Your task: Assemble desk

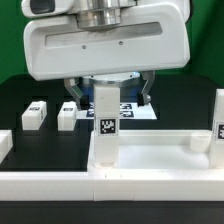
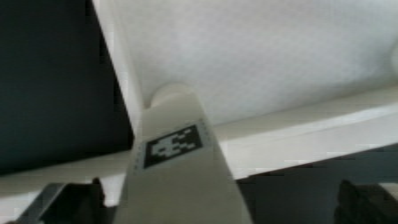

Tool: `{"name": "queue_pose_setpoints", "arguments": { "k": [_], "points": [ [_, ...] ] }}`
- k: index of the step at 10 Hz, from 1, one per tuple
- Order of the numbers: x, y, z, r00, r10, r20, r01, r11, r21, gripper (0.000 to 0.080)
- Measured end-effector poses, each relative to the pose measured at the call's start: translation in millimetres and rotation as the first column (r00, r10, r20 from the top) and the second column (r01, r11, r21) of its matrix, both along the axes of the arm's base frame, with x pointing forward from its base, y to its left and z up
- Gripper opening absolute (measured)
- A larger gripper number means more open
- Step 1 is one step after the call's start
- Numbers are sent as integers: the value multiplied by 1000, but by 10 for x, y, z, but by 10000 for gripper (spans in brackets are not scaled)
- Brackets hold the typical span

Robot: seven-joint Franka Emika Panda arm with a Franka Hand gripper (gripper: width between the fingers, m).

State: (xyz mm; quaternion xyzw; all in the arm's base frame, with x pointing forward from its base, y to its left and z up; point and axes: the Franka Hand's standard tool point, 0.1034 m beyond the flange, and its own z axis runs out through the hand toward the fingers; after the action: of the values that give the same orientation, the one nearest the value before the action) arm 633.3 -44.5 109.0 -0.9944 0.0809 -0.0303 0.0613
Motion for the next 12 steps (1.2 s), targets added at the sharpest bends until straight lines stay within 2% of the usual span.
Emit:
{"name": "queue_pose_setpoints", "arguments": {
  "k": [1, 2, 3, 4, 5, 6, 8, 10, 11, 12],
  "points": [
    [-5, -8, -11, 1000, -20, -4, 20, 1000, 2, 649],
    [-6, -7, -14, 1000, -20, -4, 20, 1000, 2, 554],
    [-6, -7, -15, 999, -46, -7, 46, 999, 4, 554],
    [-9, -31, -17, 991, -131, -18, 131, 991, 5, 353],
    [-15, -62, -25, 979, -203, -28, 204, 979, 6, 311],
    [-14, -67, -26, 964, -265, -36, 265, 964, 9, 311],
    [-6, -53, -23, 825, -559, -77, 561, 827, 11, 303],
    [24, -11, -37, 519, -838, -171, 851, 525, 8, 300],
    [41, -83, -41, 373, -900, -223, 926, 377, 29, 300],
    [34, -90, -44, 303, -922, -240, 951, 307, 22, 300]
  ]
}}
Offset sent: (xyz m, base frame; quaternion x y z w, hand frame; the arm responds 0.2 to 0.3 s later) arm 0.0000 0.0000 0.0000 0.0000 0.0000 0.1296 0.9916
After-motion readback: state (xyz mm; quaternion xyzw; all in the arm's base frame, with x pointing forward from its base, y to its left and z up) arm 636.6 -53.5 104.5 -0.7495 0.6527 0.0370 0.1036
